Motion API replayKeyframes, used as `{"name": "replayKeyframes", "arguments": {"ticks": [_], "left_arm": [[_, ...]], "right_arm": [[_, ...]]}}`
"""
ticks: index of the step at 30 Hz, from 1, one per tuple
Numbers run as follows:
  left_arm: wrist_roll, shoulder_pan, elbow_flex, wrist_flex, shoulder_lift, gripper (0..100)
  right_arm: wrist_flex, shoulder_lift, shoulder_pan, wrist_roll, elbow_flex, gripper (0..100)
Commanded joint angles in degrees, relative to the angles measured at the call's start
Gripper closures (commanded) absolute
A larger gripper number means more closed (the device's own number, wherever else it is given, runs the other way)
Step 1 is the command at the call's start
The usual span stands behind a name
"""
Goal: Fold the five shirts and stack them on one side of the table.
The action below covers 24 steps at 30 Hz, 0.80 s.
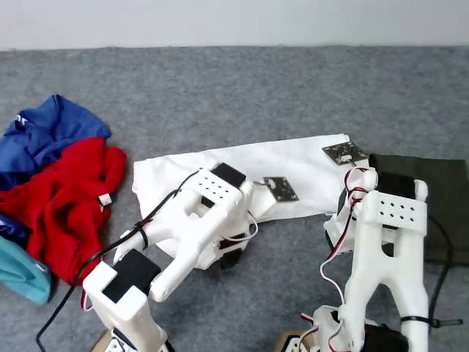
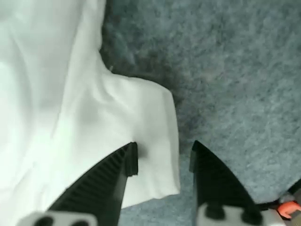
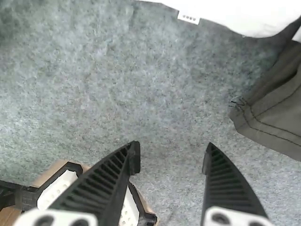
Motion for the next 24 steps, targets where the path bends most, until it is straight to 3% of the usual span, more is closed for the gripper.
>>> {"name": "replayKeyframes", "arguments": {"ticks": [1, 5, 14, 24], "left_arm": [[0.2, -0.4, 0.7, -0.4, -2.7, 81], [0.4, -0.5, 0.7, -1.3, -2.7, 82], [0.4, -0.2, 0.5, -1.1, -3.3, 96], [0.0, -0.8, -0.7, 1.6, -3.3, 96]], "right_arm": [[-0.5, -1.5, -0.5, -0.5, -0.2, 77.5], [-0.5, -1.5, -0.5, -0.5, -0.2, 77.5], [-0.5, -1.5, -0.5, -0.5, -0.2, 77.5], [-0.5, -1.5, -0.5, -0.5, -0.2, 77.5]]}}
